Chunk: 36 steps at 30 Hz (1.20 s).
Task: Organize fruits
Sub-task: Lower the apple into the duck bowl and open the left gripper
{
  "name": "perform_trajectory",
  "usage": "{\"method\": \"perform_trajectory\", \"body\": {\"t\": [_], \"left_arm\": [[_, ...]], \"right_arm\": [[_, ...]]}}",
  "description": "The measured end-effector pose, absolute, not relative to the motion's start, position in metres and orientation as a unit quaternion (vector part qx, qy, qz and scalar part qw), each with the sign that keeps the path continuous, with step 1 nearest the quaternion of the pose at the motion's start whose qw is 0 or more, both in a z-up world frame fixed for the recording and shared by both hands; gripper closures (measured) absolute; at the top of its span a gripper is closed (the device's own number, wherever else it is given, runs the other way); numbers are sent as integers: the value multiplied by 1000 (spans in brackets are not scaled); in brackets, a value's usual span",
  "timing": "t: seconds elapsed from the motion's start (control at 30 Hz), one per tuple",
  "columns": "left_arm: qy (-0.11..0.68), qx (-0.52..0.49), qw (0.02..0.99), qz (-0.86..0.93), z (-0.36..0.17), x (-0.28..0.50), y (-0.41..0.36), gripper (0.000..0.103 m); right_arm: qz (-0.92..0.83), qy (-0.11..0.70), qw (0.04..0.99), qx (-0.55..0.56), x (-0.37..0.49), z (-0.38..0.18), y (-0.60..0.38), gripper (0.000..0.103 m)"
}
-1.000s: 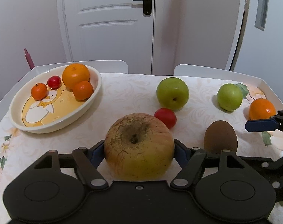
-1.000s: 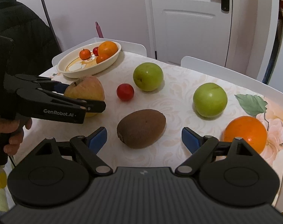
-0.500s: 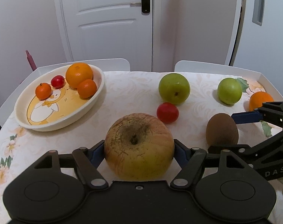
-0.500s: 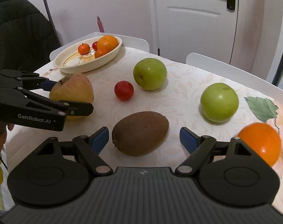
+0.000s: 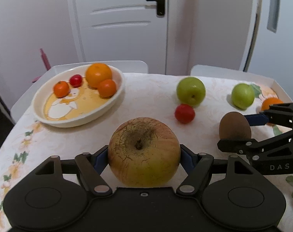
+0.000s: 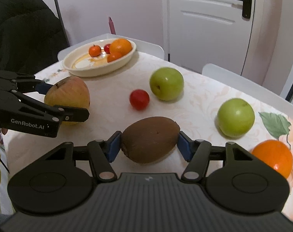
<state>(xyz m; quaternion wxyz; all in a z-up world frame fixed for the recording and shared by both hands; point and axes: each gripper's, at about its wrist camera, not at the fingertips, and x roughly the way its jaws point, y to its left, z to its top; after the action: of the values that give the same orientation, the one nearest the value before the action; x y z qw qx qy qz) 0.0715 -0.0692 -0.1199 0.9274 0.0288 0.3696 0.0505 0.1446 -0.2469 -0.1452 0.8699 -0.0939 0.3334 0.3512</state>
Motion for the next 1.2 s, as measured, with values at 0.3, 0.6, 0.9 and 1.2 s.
{"method": "perform_trajectory", "body": {"t": [0.3,0.6,0.9,1.2], "left_arm": [[345,21,936,67,-84,49,-49,25],[340,4,938,73,-43,34,-16,25],[329,21,942,60,-7,41,27,25],[339,35,940,30,-6,72,69,25]], "right_arm": [[358,312,877,-81,130,-106,-226,27],[341,304,886,-77,113,-67,-189,27],[318,312,894,-56,111,-41,-147,27],[279,317,906,-43,126,-30,-110,27]]}}
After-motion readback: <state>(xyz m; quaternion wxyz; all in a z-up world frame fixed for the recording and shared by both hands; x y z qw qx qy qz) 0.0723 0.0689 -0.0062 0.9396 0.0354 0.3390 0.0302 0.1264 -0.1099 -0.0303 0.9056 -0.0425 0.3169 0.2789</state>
